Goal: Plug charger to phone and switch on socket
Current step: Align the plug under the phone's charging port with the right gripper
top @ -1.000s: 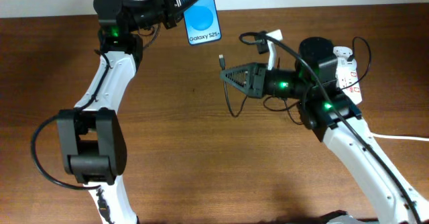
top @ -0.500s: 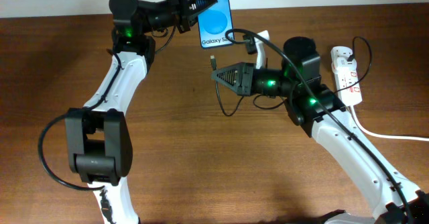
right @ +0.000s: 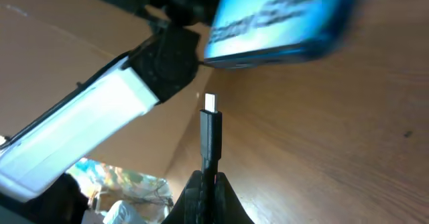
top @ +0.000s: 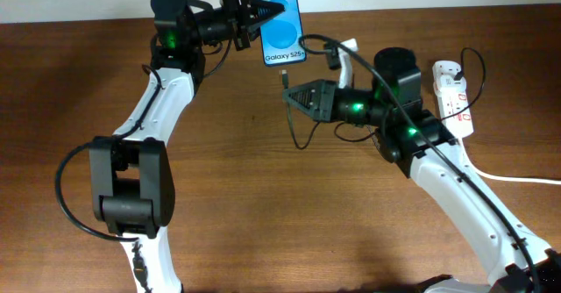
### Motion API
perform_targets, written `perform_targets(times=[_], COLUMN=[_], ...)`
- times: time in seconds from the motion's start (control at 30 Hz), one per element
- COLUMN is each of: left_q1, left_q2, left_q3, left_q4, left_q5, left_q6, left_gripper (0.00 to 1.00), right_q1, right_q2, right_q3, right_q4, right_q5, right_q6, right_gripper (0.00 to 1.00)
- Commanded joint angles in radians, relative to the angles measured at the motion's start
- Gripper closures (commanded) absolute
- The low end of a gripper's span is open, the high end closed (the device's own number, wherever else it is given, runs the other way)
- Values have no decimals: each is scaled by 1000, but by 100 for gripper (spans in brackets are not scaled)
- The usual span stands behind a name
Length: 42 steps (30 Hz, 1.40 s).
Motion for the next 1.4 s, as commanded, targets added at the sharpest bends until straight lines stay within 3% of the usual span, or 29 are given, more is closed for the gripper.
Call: perform_targets(times=[0.0, 1.37], left_q1=[4, -29], left_q2=[-6, -6], left_q3=[16, 17], left_q4=[10, 29], left_q5=[13, 31], left_q6=[17, 16], left_gripper=[100, 100], right_q1=[-19, -19], right_q2=[1, 3], right_q3=[0, 0], right_q4=[-7, -12], right_q5=[8, 19], right_q6=[1, 1], right_gripper=[96, 96])
